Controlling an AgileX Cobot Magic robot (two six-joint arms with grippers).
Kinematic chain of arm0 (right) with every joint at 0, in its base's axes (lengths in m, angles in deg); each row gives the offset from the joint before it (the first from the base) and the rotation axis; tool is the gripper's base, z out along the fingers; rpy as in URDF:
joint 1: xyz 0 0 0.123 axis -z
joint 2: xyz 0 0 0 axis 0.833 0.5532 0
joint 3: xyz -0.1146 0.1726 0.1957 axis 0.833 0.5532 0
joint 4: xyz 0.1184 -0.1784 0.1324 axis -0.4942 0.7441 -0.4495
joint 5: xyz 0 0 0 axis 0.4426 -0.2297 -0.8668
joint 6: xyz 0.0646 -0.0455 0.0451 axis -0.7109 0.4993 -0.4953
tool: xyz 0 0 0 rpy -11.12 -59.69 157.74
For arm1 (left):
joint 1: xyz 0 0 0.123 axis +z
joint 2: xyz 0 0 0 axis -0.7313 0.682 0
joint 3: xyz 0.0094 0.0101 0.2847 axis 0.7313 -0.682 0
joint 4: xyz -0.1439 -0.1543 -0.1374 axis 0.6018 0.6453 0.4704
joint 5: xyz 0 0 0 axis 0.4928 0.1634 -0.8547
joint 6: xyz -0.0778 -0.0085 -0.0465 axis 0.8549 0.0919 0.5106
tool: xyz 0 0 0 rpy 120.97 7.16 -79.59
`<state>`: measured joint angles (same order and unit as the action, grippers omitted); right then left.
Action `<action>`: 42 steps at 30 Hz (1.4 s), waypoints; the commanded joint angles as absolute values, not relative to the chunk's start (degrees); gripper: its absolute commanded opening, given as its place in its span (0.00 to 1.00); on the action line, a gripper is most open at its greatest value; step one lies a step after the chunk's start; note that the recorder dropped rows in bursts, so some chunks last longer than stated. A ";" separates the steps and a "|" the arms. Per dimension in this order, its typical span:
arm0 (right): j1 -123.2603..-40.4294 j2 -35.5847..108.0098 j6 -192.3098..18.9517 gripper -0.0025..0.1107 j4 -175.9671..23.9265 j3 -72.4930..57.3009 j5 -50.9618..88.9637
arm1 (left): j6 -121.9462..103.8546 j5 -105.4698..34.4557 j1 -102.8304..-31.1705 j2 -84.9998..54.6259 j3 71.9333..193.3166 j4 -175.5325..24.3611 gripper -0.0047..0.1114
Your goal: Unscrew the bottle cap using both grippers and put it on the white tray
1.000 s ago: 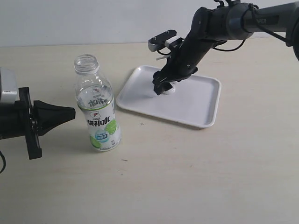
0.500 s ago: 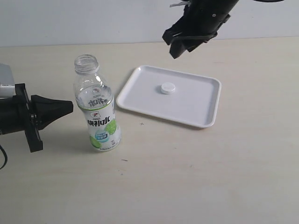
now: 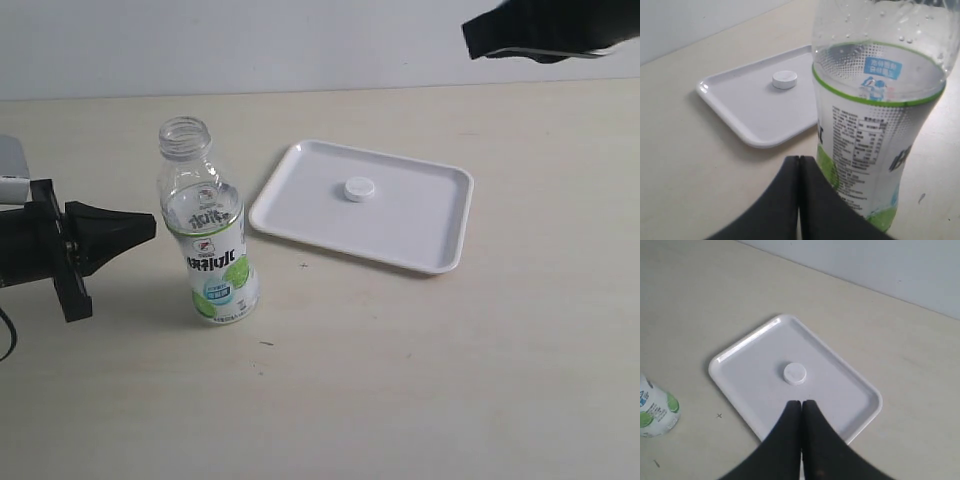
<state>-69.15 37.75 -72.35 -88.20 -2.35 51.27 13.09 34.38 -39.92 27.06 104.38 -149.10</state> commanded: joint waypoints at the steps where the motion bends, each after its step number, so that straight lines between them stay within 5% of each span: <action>1: -69.06 30.34 -73.12 0.02 -88.91 2.63 49.43 | 13.34 34.46 -39.65 26.63 104.13 -147.99 0.04; 30: -69.06 24.12 -73.12 0.02 -89.16 2.86 49.02 | 12.73 34.46 -39.65 26.63 104.13 -148.44 0.04; 42: -69.06 24.12 -73.12 0.02 -89.16 2.86 49.02 | -9.16 34.46 -38.83 20.80 104.13 -138.94 0.04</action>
<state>-69.15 24.47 -73.15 -88.92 2.56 49.61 -7.13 34.38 -39.02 23.33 104.34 -144.01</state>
